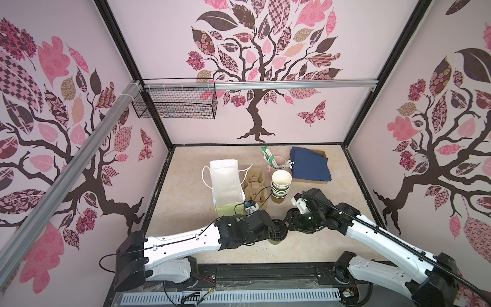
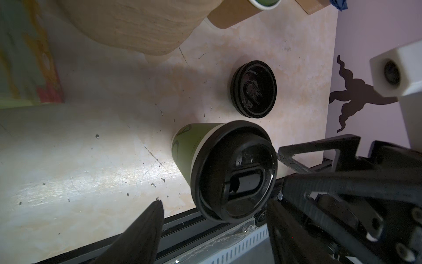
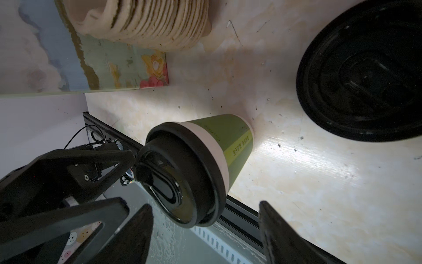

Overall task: Pack a coffee takeout order
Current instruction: Close the lid on the coffee cup.

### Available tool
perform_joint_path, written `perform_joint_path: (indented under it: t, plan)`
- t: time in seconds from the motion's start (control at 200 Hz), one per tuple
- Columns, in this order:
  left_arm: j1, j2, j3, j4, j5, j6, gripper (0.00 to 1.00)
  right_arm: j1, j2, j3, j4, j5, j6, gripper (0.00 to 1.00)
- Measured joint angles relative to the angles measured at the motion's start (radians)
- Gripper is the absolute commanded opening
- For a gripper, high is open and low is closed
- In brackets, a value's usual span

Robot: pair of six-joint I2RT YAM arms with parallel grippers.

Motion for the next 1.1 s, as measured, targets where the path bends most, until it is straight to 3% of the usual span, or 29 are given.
perform_joint_path:
  t: [0.69, 1.1]
  plan:
    - [0.008, 0.059, 0.0, 0.034, 0.04, 0.028, 0.74, 0.0, -0.001, -0.024, 0.001, 0.05, 0.011, 0.76]
    - [0.008, 0.078, 0.0, 0.031, 0.036, 0.01, 0.67, 0.0, -0.001, -0.042, 0.002, 0.047, 0.015, 0.76]
